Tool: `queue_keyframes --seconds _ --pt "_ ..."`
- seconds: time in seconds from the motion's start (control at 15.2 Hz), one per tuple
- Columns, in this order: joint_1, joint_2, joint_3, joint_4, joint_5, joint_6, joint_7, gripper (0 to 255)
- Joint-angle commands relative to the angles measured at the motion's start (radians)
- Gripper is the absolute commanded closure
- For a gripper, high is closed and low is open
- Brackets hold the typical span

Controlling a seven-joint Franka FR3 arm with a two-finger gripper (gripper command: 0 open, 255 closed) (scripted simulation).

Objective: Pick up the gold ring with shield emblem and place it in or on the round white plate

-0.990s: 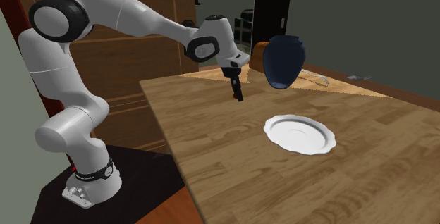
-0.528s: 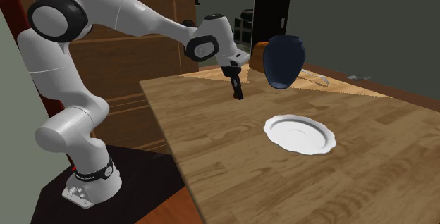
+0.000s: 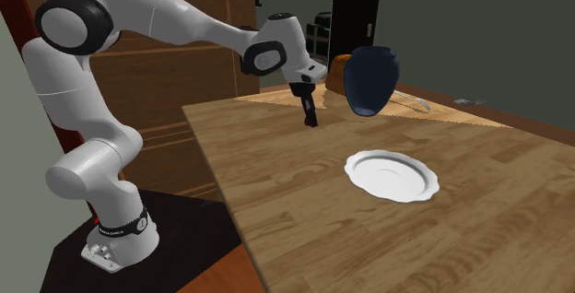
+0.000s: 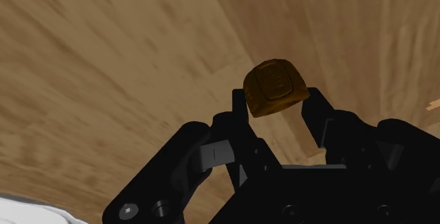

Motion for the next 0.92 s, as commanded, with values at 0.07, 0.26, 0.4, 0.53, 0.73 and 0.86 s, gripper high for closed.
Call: queue_keyframes --seconds 0.07,0.26,0.4,0.53,0.73,0.86 --pt "-0.001 -0.008 -0.002 0.032 -0.001 -0.041 0.003 255" --pt "-0.003 -0.016 -0.004 0.065 -0.001 -0.08 0.006 255" --pt "-0.003 -0.02 -0.006 0.087 -0.002 -0.107 0.008 255" --pt "-0.004 -0.023 -0.007 0.111 -0.003 -0.134 0.01 255" --pt "-0.006 -0.027 -0.008 0.148 -0.005 -0.173 0.014 255" --pt "-0.015 -0.017 -0.021 0.164 -0.002 -0.183 -0.008 255"
